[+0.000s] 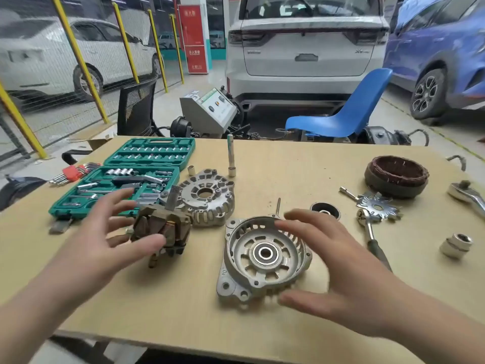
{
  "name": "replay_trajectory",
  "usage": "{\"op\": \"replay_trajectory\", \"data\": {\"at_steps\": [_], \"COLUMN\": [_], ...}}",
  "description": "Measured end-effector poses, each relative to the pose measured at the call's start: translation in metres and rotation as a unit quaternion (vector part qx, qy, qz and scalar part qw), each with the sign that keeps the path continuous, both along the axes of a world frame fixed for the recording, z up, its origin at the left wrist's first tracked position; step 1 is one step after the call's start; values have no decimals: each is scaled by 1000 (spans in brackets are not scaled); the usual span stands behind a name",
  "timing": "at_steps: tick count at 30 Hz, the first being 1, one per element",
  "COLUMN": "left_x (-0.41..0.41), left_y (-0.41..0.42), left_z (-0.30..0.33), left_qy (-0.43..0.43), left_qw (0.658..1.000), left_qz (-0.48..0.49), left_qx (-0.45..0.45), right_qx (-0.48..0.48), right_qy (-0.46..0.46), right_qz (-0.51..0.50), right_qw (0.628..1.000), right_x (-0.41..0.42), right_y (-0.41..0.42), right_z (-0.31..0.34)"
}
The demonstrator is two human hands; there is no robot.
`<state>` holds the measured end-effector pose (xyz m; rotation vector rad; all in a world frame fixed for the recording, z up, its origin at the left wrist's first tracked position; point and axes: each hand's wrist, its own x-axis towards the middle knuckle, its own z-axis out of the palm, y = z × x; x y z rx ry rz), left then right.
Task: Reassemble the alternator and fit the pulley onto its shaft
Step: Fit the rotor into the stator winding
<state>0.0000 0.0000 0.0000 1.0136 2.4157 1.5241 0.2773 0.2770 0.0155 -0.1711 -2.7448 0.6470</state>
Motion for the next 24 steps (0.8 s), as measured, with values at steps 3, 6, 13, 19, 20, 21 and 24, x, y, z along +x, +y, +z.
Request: {"op": "replay_trajectory", "data": {"at_steps": [3, 6, 13, 19, 20, 21, 24], "left_x": [13, 16, 9, 12, 13, 15, 15], "left_y": [27, 39, 47, 46, 47, 48, 58], "left_z": [0, -8, -24, -34, -36, -37, -42], "left_qy": [-20, -10, -12, -79, -95, -121, -190], "left_qw": [998, 996, 990, 991, 989, 986, 969], "left_qz": [34, 65, 133, 101, 91, 77, 26], "left_qx": [-43, -59, -48, 44, 63, 88, 154], "right_qx": [36, 39, 71, 33, 35, 37, 35], "right_qy": [-132, -151, -180, -195, -191, -186, -159], "right_qz": [-3, -12, 22, 69, 77, 84, 100], "right_qw": [991, 988, 981, 978, 978, 978, 982], "right_x": [-24, -38, -59, -69, -70, -71, -75], "right_y": [3, 6, 18, 31, 33, 34, 37], "right_z": [-7, -17, -13, -16, -17, -18, -17]}}
